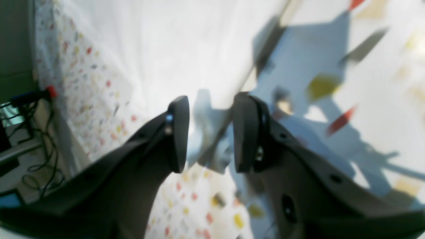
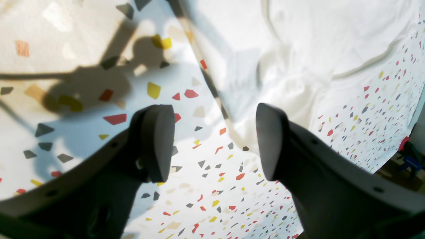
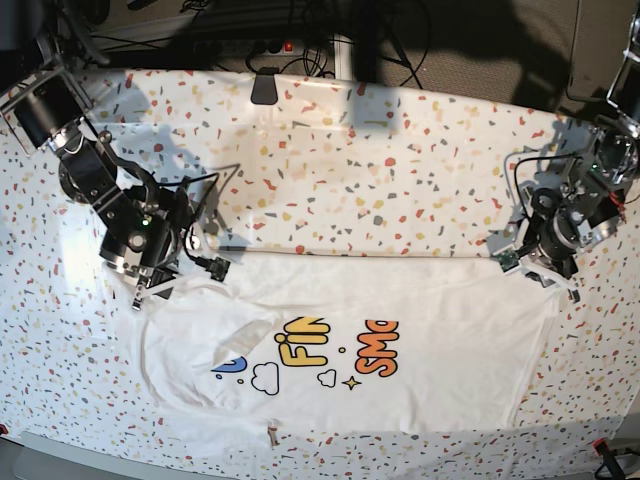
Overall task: Fold the T-shirt properly
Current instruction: 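Grasp the folded edge of the shirt with both grippers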
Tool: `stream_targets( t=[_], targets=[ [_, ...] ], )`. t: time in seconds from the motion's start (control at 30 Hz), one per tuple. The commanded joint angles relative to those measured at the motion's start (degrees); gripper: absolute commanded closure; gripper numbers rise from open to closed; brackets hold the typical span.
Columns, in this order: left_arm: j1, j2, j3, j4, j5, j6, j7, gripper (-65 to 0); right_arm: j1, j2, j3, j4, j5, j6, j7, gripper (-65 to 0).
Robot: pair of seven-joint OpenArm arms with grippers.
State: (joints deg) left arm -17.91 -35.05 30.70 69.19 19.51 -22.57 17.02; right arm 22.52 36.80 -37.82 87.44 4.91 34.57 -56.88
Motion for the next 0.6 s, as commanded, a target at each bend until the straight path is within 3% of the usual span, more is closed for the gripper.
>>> stream_targets(
  t=[0.0,0.23,0.5,0.57],
  targets=[
    [-1.46,-0.17,-0.55,0.50,0.02,0.70,-0.63,-21.7,1.44,0.68,0.68,0.79,-0.17,-0.39,0.35,-38.3],
    [-2.86,2.80,-0.52,-4.39,2.12,0.74,-0.61,-20.9,1.42,0.68,0.68,0.79,-0.17,-0.35,0.31,-38.3],
    [-3.30,2.19,-0.52,-5.35,0.87,0.76,-0.48,0.0,1.42,0.98,0.66,-1.88,-0.26,4.17,3.89,-38.3],
    [-3.34,2.43,-0.55,-5.35,0.85,0.76,-0.63,0.0,1.42,0.98,0.66,-3.72,-2.51,4.85,6.23,-38.3]
  ],
)
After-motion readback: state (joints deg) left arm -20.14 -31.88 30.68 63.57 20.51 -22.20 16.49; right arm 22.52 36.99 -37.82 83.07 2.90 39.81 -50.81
